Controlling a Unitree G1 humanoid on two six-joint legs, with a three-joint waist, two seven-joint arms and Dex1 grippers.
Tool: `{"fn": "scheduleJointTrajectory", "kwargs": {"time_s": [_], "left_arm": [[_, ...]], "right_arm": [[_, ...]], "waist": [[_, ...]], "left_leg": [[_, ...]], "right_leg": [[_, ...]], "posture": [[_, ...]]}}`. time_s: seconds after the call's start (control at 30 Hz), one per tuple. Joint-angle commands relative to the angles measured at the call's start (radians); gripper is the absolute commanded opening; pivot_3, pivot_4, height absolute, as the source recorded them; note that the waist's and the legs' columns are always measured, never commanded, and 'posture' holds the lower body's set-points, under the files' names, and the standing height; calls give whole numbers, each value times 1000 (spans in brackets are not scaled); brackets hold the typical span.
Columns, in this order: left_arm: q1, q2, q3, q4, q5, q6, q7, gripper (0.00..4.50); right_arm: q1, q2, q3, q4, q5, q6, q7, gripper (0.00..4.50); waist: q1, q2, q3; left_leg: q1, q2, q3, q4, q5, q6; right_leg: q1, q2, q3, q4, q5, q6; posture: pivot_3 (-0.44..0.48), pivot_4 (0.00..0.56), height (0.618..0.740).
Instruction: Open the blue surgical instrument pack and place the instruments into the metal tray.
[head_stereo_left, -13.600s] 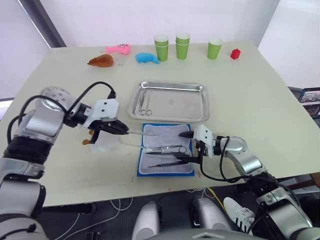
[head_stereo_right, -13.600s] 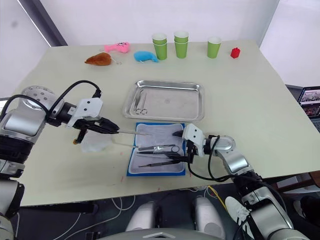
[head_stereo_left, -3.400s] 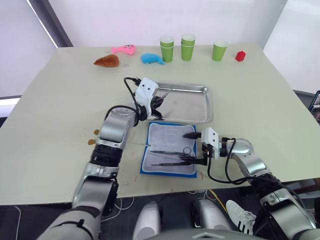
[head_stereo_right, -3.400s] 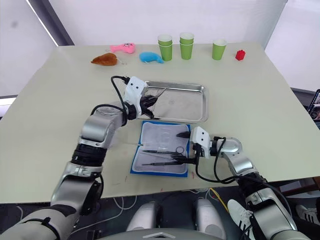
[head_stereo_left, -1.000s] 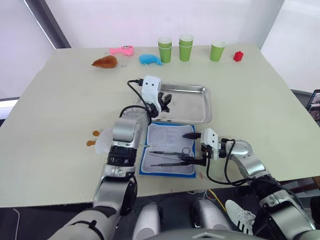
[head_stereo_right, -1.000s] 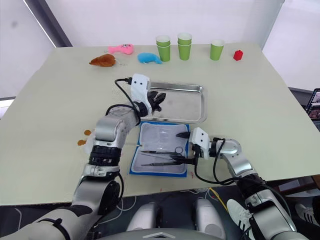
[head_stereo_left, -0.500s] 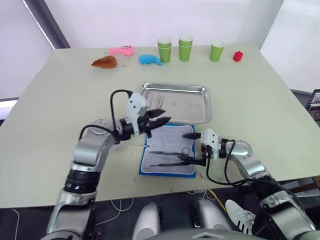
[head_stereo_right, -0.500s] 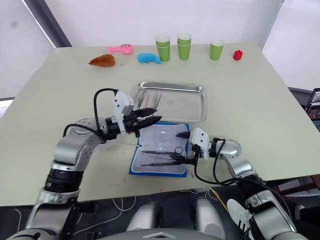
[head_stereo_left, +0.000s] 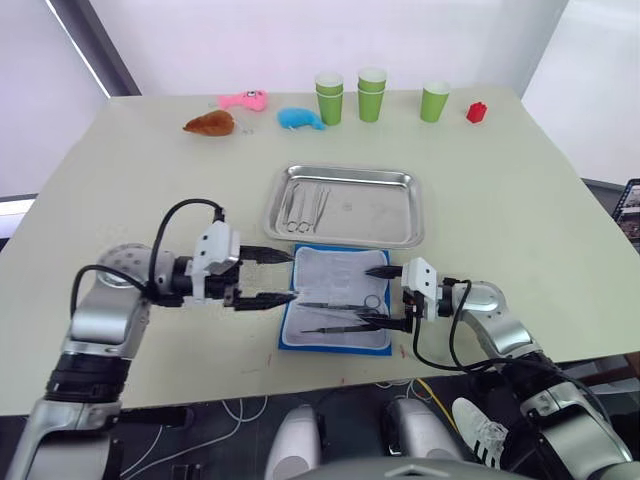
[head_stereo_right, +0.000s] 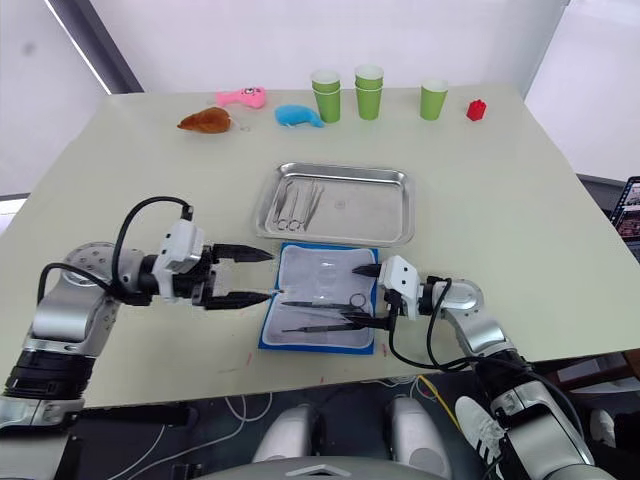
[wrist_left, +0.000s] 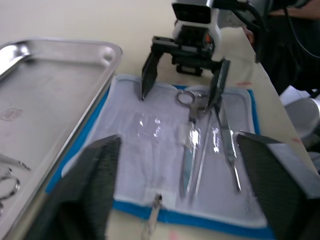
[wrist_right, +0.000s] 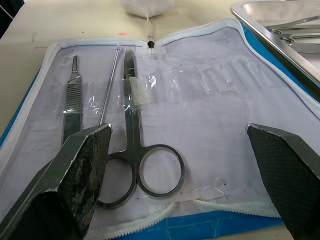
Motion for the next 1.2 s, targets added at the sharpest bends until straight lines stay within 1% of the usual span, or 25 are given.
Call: {"fn": "scheduleJointTrajectory", "kwargs": {"time_s": [0.03, 0.17, 0.43, 0.5, 0.6, 0.7, 0.9, 1.0, 1.2], "left_arm": [[11, 22, 22, 32, -9, -87, -75, 4435], [15, 8, 19, 45, -21, -117, -89, 4435], [28, -26, -8, 65, -17, -158, -88, 4435], [32, -40, -18, 71, -11, -170, -83, 4435], [38, -66, -31, 74, -8, -179, -76, 4435], [46, -82, -40, 69, -7, -180, -74, 4435], [44, -129, -72, 90, 6, -194, -60, 4435], [35, -154, -86, 115, 18, -205, -62, 4435], [-6, -207, -123, 208, 55, -265, -73, 4435]], "right_arm": [[81, -44, 54, 57, -83, 39, 21, 4500], [90, -50, 37, 11, -62, 47, 21, 4500], [99, -93, -9, -129, -16, 82, 25, 4500], [94, -98, -34, -178, 20, 115, 29, 4500], [78, -115, -60, -232, 41, 130, 38, 4500], [69, -120, -84, -266, 65, 140, 40, 4500], [58, -154, -148, -340, 124, 153, 60, 4500], [75, -185, -177, -392, 156, 179, 74, 4500], [157, -250, -265, -574, 285, 280, 72, 4500]], "waist": [[1, 0, 0], [8, 0, 1], [13, 2, 4], [21, 2, 6], [27, 7, 12], [25, 6, 13], [24, 6, 15], [25, 6, 15], [27, 6, 16]], "left_leg": [[0, 0, 1, 0, 0, 0], [-2, 0, 1, -1, 0, 0], [-8, 0, 1, -1, -1, 1], [-8, 0, 1, 0, -1, 1], [-9, -1, 1, 1, -1, 1], [-16, -1, 0, 4, 0, 1], [-22, -1, 0, 3, 0, 1], [-22, -1, 0, 3, 0, 1], [-22, -1, 0, 4, 0, 1]], "right_leg": [[0, 0, 0, 0, 0, 0], [-1, 0, 0, -1, 0, 0], [-5, 0, 0, -2, 1, 1], [-6, 0, 0, -2, 1, 1], [-6, 0, 0, -2, 1, 1], [-13, 0, 0, -1, 3, 3], [-20, 1, 0, 2, 4, 2], [-20, 1, 0, 2, 4, 2], [-20, 1, 0, 2, 4, 2]], "posture": [[0, 150, 739], [0, 150, 739], [0, 150, 739], [0, 150, 739], [0, 150, 739], [0, 150, 739], [0, 150, 739], [0, 150, 739], [0, 150, 739]]}}
